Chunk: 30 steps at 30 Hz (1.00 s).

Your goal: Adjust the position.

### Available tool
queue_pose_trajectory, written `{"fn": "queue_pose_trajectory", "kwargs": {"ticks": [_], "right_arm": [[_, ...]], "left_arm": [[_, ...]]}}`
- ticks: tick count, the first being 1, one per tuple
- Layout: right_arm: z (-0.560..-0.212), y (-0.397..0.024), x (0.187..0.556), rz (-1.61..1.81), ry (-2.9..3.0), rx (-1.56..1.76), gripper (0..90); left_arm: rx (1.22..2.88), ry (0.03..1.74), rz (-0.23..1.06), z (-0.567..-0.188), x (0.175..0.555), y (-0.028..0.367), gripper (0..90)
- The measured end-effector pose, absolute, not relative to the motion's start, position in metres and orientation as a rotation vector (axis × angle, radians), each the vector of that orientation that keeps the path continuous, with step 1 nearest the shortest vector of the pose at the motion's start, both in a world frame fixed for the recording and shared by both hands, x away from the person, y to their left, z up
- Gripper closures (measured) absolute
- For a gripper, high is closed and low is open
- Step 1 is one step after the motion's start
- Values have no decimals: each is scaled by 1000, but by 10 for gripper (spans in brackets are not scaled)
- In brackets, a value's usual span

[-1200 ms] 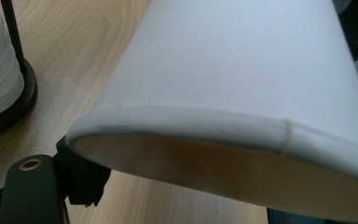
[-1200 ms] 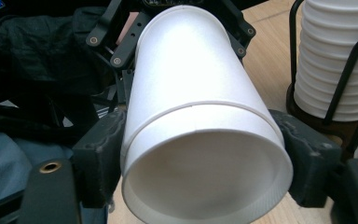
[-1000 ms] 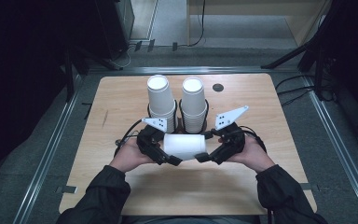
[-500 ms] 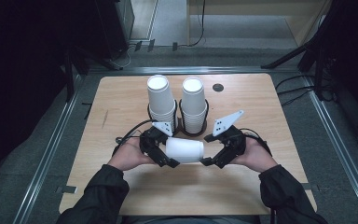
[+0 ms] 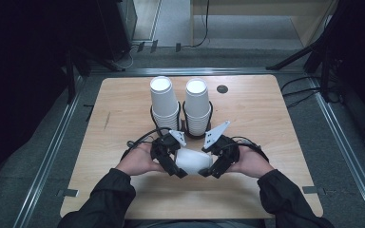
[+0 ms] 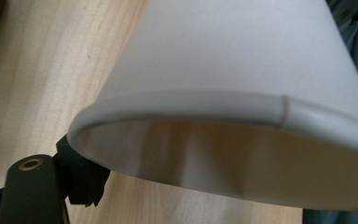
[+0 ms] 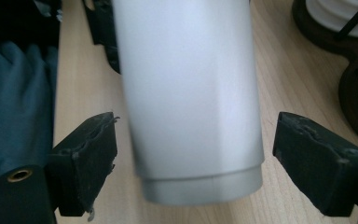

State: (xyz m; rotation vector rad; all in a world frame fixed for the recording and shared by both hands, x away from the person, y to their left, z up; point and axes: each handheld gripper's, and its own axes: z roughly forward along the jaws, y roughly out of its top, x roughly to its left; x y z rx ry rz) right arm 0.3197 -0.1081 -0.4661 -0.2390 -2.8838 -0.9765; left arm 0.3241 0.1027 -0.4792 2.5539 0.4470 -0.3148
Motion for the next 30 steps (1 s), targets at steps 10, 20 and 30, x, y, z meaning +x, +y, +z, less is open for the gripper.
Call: {"fn": "queue_pose_trajectory", "kwargs": {"ticks": [10,20,30], "right_arm": [[-478,-88,318,-902,-2891,-180,223],[-473,-92,318,-969,-2890,-144,236],[-462,-110,325,-1039,-2861,-236,233]], "left_arm": [[2568,465,-338,-483,324,98,146],[2510,446,-326,-478,323,104,107],[2467,492,-250,-472,325,116,56]]}}
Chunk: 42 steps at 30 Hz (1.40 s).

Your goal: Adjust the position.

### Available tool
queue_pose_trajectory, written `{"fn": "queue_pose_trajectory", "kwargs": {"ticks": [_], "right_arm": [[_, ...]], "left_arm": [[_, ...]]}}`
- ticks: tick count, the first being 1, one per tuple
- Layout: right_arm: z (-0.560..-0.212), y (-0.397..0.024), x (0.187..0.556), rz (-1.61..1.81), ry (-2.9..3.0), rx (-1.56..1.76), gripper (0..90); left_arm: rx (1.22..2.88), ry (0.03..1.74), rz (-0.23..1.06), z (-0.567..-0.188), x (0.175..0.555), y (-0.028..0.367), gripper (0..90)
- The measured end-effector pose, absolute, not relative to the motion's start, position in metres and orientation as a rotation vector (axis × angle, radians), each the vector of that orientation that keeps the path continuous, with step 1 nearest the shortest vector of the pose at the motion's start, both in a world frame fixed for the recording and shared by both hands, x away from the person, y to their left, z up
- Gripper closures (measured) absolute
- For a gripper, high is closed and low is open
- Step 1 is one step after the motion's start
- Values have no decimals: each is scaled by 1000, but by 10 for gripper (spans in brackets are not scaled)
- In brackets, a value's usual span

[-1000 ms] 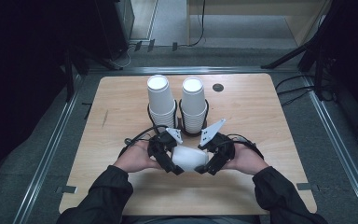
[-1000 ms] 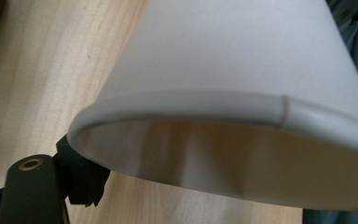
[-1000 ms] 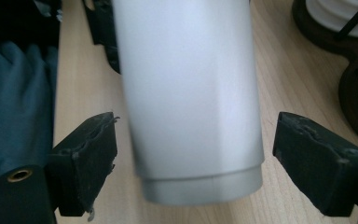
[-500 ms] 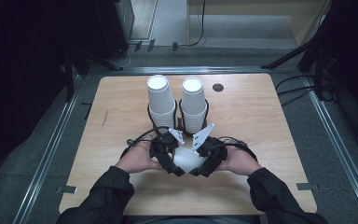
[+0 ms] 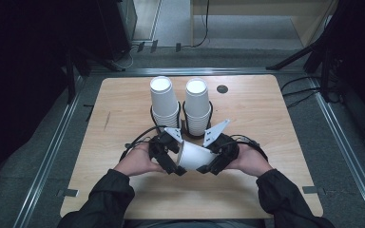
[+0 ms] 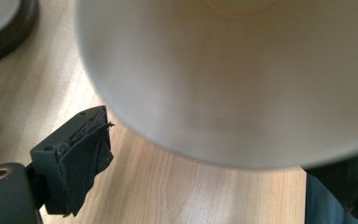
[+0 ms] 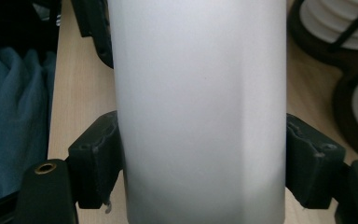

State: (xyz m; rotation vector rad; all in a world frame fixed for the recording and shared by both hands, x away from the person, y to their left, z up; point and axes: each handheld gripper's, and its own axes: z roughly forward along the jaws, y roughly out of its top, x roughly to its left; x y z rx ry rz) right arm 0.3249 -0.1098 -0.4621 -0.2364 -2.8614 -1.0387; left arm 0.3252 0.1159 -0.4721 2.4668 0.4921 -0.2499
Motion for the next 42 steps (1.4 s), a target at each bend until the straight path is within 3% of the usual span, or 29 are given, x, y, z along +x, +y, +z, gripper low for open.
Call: {"fn": "queue_pose_trajectory", "kwargs": {"ticks": [20,31,34,42], "right_arm": [[-446,-131,330,-1289,-2754,-331,230],[-444,-124,327,-1357,-2740,-316,229],[-445,-121,326,-1347,-2732,-313,229],[-449,-113,325,-1317,-2757,-299,230]], "left_arm": [[2238,546,-230,-456,329,137,65],[2158,548,-235,-452,326,129,62],[2140,568,-249,-452,327,127,20],[2114,577,-247,-452,325,122,51]]}}
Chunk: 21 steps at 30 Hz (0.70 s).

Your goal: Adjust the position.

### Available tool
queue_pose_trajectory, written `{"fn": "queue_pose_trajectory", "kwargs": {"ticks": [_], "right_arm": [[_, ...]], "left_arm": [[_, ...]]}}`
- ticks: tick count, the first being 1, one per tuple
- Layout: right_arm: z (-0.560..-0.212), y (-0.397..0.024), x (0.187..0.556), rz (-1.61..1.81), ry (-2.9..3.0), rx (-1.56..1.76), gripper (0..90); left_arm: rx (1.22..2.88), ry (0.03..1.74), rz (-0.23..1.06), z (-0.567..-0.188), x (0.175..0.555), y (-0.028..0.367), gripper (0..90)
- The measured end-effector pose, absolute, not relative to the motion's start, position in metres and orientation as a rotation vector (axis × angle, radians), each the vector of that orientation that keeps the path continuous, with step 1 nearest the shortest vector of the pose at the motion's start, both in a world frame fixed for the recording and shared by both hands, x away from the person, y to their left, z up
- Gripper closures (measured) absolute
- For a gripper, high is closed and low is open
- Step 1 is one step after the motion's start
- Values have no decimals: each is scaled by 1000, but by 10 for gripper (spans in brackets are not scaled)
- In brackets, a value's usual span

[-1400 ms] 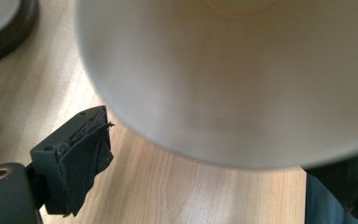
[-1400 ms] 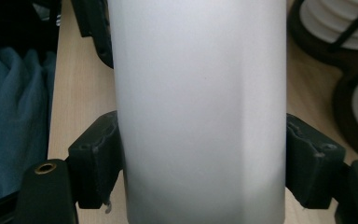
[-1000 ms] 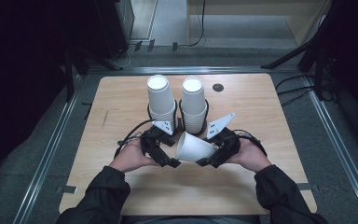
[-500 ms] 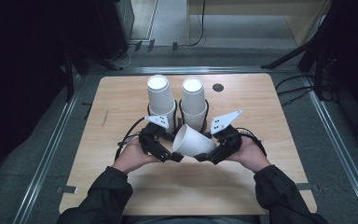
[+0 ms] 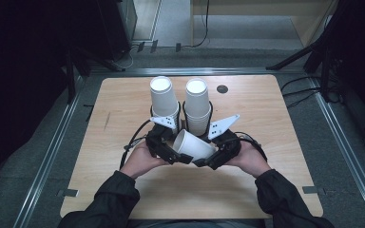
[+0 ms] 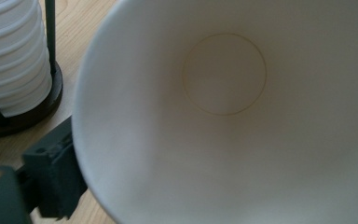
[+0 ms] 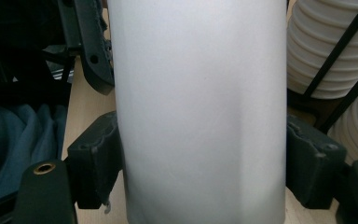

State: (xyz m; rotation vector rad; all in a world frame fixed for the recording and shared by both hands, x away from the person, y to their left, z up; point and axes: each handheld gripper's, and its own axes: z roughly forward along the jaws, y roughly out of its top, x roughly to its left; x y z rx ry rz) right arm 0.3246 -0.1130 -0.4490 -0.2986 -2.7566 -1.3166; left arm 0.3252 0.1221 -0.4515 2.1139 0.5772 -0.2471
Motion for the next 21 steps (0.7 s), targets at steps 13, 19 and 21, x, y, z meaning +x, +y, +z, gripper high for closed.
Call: {"fn": "queue_pose_trajectory", "kwargs": {"ticks": [13,19,21], "right_arm": [[-447,-115,323,-1304,-2743,-267,235],[-444,-119,325,-1279,-2704,-305,157],[-443,-123,327,-1275,-2692,-311,145]], "left_arm": [[2106,529,-315,-443,326,131,215],[2133,526,-299,-441,325,134,219],[2137,529,-311,-440,326,136,218]]}}
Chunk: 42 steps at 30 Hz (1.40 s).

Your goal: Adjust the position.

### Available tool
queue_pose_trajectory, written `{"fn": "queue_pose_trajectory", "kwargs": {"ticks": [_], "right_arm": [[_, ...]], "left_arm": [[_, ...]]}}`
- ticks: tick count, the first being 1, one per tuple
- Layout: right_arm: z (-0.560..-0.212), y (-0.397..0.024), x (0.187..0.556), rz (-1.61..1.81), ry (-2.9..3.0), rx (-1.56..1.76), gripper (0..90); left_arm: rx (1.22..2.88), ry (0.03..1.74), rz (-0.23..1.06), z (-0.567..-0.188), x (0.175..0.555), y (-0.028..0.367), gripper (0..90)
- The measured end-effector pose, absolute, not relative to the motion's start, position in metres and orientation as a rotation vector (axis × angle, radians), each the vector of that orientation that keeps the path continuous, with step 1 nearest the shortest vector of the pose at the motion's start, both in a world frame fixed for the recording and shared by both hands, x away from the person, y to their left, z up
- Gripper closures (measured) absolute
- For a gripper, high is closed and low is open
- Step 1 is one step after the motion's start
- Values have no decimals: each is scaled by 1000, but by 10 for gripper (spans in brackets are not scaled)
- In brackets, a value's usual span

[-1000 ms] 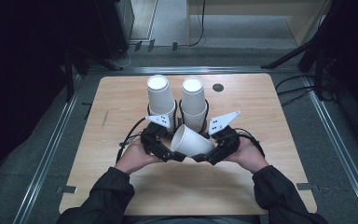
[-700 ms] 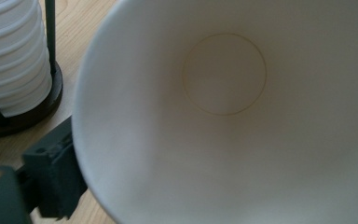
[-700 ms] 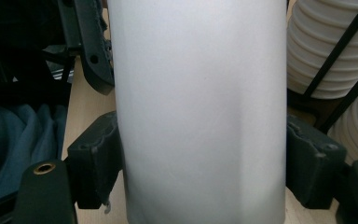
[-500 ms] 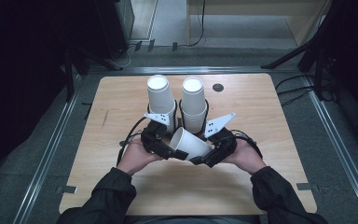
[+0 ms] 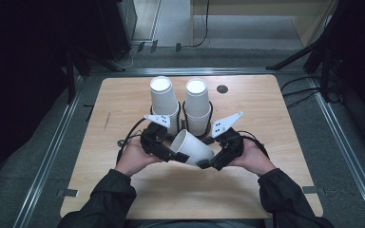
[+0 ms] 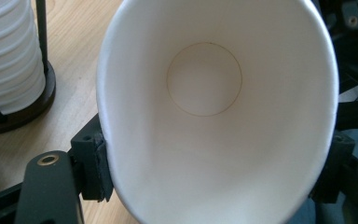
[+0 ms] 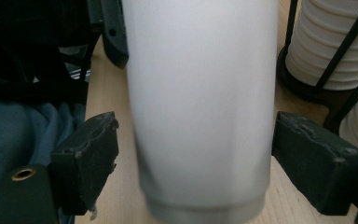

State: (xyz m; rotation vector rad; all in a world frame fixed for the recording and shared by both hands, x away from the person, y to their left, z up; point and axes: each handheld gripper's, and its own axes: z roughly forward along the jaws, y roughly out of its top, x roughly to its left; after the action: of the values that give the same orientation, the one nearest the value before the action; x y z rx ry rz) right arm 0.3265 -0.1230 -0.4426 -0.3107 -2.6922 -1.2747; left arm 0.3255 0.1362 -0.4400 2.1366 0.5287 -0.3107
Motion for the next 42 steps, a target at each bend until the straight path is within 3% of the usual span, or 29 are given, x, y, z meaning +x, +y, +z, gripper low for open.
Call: {"fn": "queue_pose_trajectory", "kwargs": {"ticks": [9,27,42], "right_arm": [[-446,-133,326,-1205,-2733,-350,144],[-467,-123,322,-1092,-2770,-313,154],[-487,-102,319,-1061,-2779,-258,156]], "left_arm": [[2283,480,-205,-430,318,136,214],[2537,340,-111,-447,316,110,207],[2564,223,-114,-449,317,90,193]]}}
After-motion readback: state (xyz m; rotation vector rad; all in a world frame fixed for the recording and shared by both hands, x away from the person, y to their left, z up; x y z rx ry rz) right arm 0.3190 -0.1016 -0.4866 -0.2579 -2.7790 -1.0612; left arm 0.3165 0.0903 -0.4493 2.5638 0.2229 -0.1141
